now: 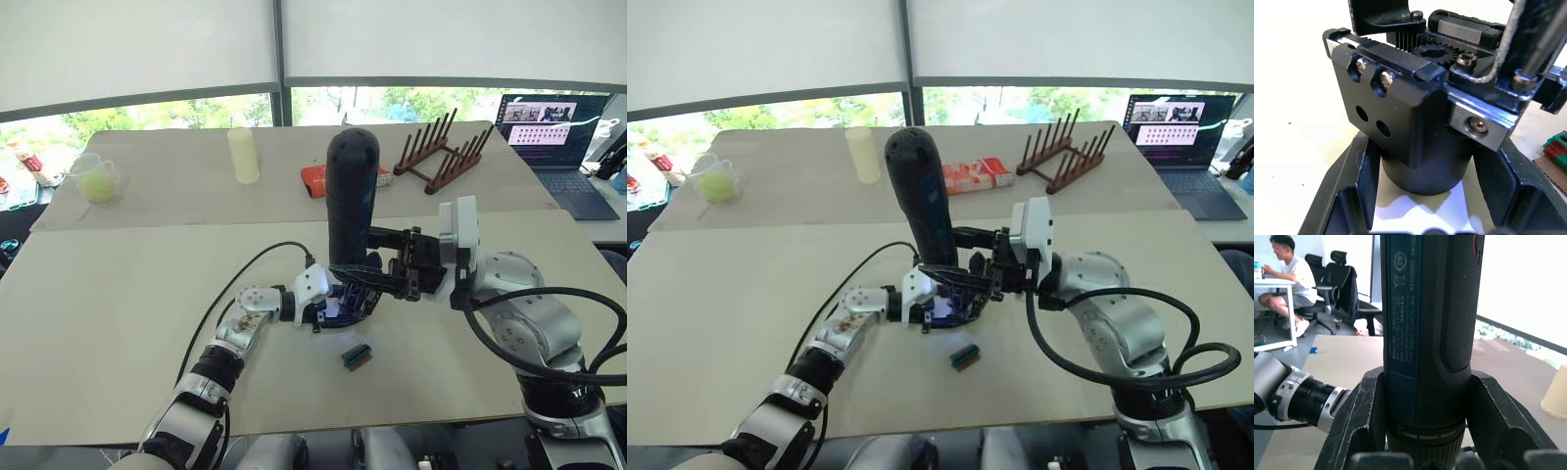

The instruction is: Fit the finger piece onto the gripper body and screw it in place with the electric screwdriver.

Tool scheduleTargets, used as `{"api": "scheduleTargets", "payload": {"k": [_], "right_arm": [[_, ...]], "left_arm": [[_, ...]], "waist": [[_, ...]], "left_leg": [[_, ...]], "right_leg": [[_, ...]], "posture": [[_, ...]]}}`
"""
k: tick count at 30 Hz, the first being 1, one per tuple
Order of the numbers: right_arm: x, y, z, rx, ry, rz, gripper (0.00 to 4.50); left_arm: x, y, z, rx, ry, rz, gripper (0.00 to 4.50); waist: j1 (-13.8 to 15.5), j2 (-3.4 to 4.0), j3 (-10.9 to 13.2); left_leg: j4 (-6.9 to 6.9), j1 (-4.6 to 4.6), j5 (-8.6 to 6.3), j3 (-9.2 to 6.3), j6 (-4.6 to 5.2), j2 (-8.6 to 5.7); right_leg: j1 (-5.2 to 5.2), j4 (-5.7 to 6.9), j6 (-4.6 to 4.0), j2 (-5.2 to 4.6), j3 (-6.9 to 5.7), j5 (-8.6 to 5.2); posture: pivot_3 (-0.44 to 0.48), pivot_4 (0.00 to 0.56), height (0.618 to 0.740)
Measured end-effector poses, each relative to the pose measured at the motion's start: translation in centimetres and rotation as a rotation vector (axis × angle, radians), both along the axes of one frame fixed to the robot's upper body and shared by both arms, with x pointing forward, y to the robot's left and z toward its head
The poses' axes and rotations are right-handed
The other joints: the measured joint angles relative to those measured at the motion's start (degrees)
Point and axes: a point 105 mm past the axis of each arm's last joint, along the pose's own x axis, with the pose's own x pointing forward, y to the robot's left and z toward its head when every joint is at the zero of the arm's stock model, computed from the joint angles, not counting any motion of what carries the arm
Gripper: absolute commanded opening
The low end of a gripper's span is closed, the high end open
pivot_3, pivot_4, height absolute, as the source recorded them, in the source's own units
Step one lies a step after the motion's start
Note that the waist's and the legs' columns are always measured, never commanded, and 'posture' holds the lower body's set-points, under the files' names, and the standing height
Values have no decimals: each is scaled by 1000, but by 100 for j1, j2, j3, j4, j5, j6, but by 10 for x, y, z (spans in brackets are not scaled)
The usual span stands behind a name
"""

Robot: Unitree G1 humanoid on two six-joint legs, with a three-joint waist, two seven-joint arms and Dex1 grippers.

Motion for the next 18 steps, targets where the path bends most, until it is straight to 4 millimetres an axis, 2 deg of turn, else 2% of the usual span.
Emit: {"api": "scheduleTargets", "payload": {"k": [4, 9, 13, 14, 17, 18], "right_arm": [[4, 4, 12, 9, 55, -5, 1895], [-9, 9, 59, 117, -40, 53, 1895], [-15, 11, 63, 128, -19, 83, 1895], [-15, 11, 61, 136, 13, 86, 1895], [-17, 1, 63, 165, 145, 89, 1895], [-17, -3, 65, 166, 159, 84, 1895]], "left_arm": [[1, 0, 2, -2, -8, 0, 2269], [2, 0, 3, -3, -11, 2, 2269], [3, 0, 4, -2, -11, 6, 2269], [3, 1, 3, 0, -7, 7, 3287], [7, 10, 4, 24, 8, 26, 4500], [8, 14, 4, 34, 6, 33, 4500]], "waist": [[-6, -1, 2], [-20, -1, 3], [-30, -1, 3], [-30, -1, 3], [-40, -2, 5], [-44, -2, 5]], "left_leg": [[1, -43, 1, 0, 0, 0], [0, -60, 2, -3, -2, 0], [2, -60, 2, -2, -1, -1], [2, -60, 2, -2, -1, 0], [-2, -63, 1, -4, -1, 1], [-5, -64, 1, -4, -1, 2]], "right_leg": [[-41, 1, -1, -4, 1, 1], [-56, -1, -3, -3, -7, 2], [-51, -3, -3, -6, -4, 2], [-51, -2, -3, -6, -3, 2], [-58, -2, -3, -11, 0, 2], [-59, -3, -3, -13, -1, 2]], "posture": [[0, 150, 740], [0, 150, 740], [0, 150, 740], [0, 150, 740], [0, 150, 740], [0, 150, 740]]}}
